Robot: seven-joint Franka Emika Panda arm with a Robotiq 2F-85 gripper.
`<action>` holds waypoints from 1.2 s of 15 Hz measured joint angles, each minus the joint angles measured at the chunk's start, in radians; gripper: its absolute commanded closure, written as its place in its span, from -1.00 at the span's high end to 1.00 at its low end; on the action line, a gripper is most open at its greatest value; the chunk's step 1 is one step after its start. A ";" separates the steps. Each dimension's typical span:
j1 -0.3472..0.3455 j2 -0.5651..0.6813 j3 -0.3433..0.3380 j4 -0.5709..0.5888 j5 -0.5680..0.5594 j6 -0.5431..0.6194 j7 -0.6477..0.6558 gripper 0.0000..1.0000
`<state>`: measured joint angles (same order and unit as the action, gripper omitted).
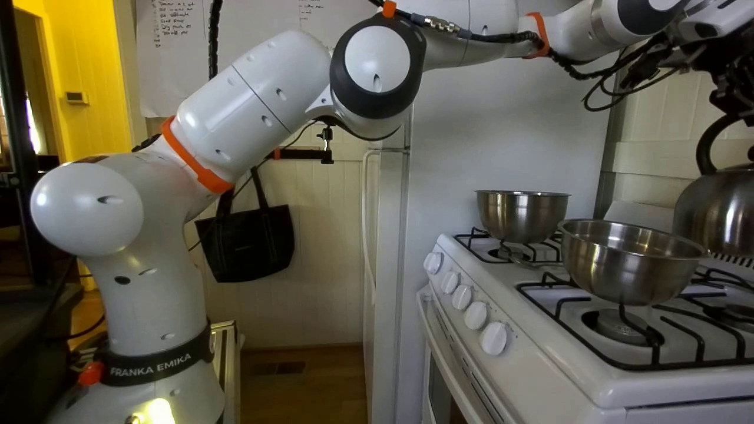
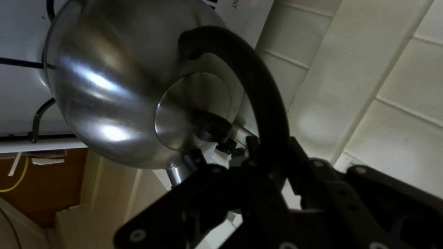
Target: Put the kettle inside the silver bowl on the left
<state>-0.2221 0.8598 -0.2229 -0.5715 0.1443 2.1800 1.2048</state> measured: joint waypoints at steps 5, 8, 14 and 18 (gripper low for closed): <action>0.028 -0.079 0.007 0.002 -0.004 -0.103 -0.128 -0.89; 0.045 -0.147 0.012 0.002 -0.006 -0.201 -0.228 -0.89; 0.074 -0.257 0.074 -0.006 0.009 -0.276 -0.449 -0.89; 0.081 -0.302 0.135 -0.019 0.051 -0.276 -0.551 -0.89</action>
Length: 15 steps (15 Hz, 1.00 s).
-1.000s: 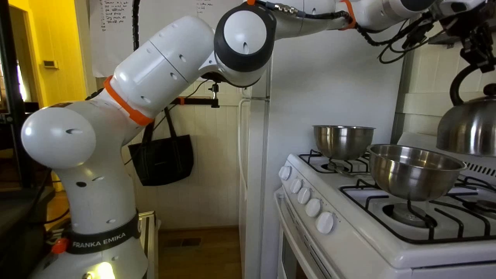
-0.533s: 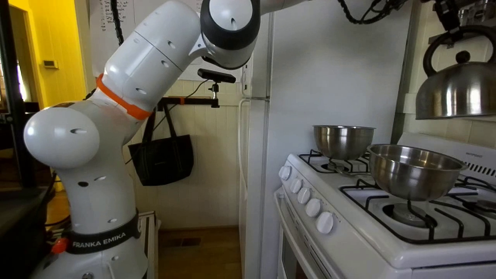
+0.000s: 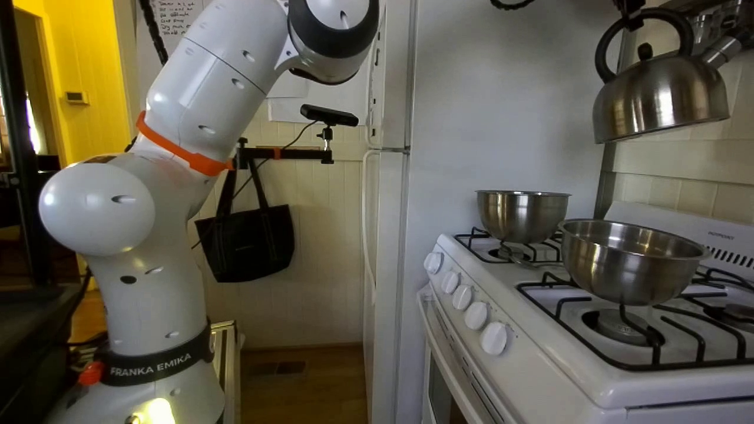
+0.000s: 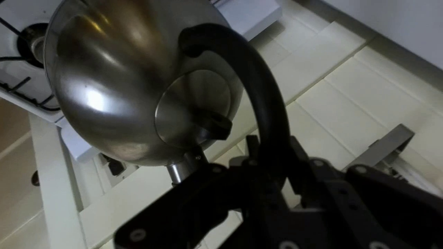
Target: Put the kettle inside the silver bowl on the left
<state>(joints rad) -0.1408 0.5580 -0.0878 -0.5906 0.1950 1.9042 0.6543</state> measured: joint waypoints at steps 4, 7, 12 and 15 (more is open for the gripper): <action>0.007 -0.048 0.049 -0.045 0.028 -0.001 -0.052 -0.89; 0.022 -0.099 0.066 -0.112 0.029 0.003 -0.055 -0.89; 0.044 -0.215 0.112 -0.315 0.049 0.085 -0.084 -0.89; 0.066 -0.287 0.126 -0.457 0.050 0.169 -0.072 -0.89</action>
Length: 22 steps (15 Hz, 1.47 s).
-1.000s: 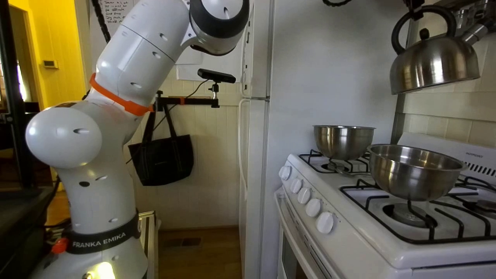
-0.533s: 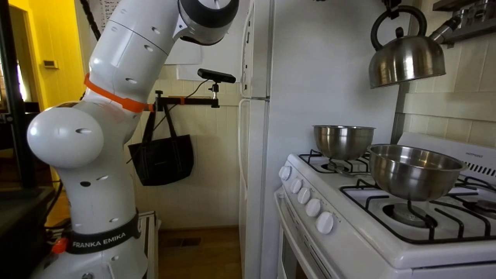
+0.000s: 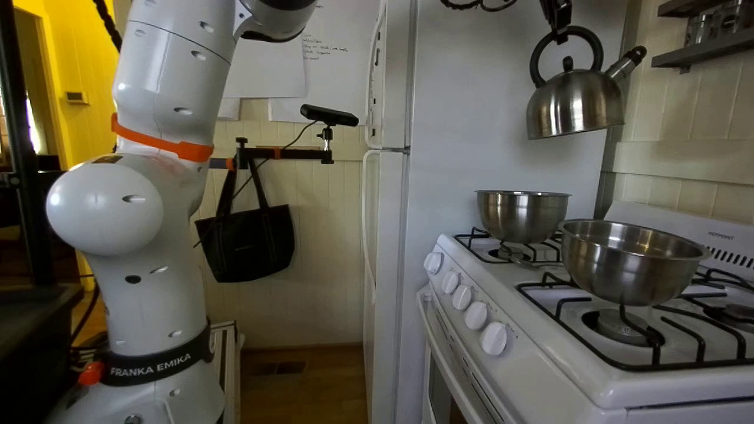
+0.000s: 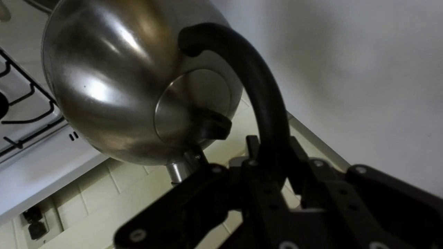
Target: Put the kettle inside the silver bowl on the left
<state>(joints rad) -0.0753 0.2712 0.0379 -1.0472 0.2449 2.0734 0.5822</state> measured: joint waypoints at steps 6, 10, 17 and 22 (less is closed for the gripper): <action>0.033 -0.146 0.014 -0.303 0.000 0.196 0.076 -0.57; 0.036 -0.232 0.013 -0.450 0.000 0.247 0.085 -0.89; 0.042 -0.179 0.006 -0.440 -0.004 0.169 0.074 -0.89; 0.056 -0.143 0.005 -0.412 -0.005 0.120 0.051 -0.89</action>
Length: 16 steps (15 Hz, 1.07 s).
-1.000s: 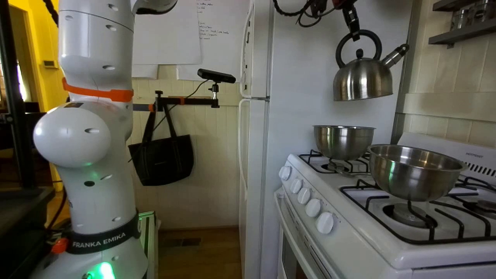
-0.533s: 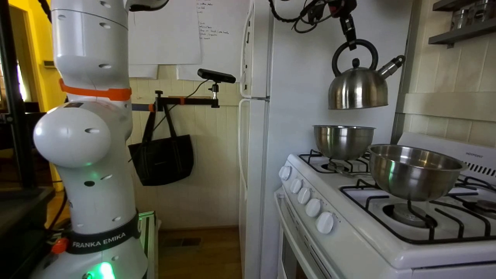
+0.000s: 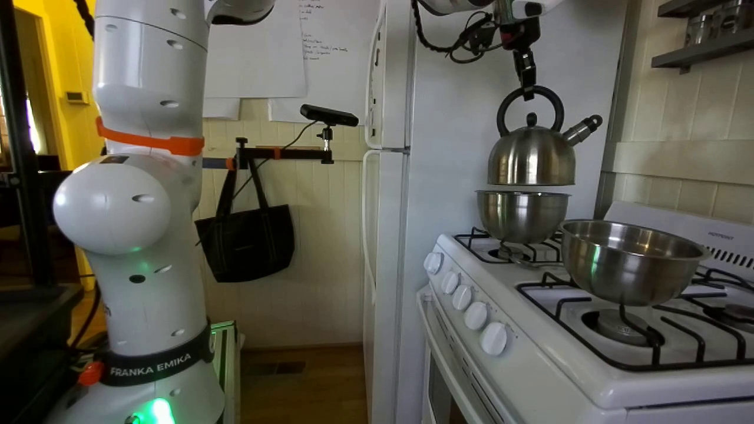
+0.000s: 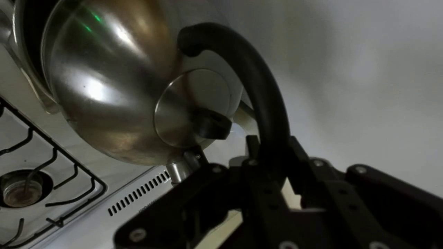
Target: Put the kettle inside the silver bowl on the left
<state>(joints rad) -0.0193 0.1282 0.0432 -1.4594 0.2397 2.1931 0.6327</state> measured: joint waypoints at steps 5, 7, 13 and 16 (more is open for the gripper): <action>0.019 0.004 0.000 0.013 -0.002 -0.036 -0.013 -0.89; 0.024 0.004 0.000 0.013 -0.002 -0.036 -0.014 -0.89; 0.024 0.024 -0.006 0.016 0.000 -0.036 -0.029 -0.89; 0.024 0.035 -0.011 0.017 0.001 -0.037 -0.032 -0.89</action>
<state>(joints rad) 0.0051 0.1630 0.0326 -1.4420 0.2410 2.1562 0.6003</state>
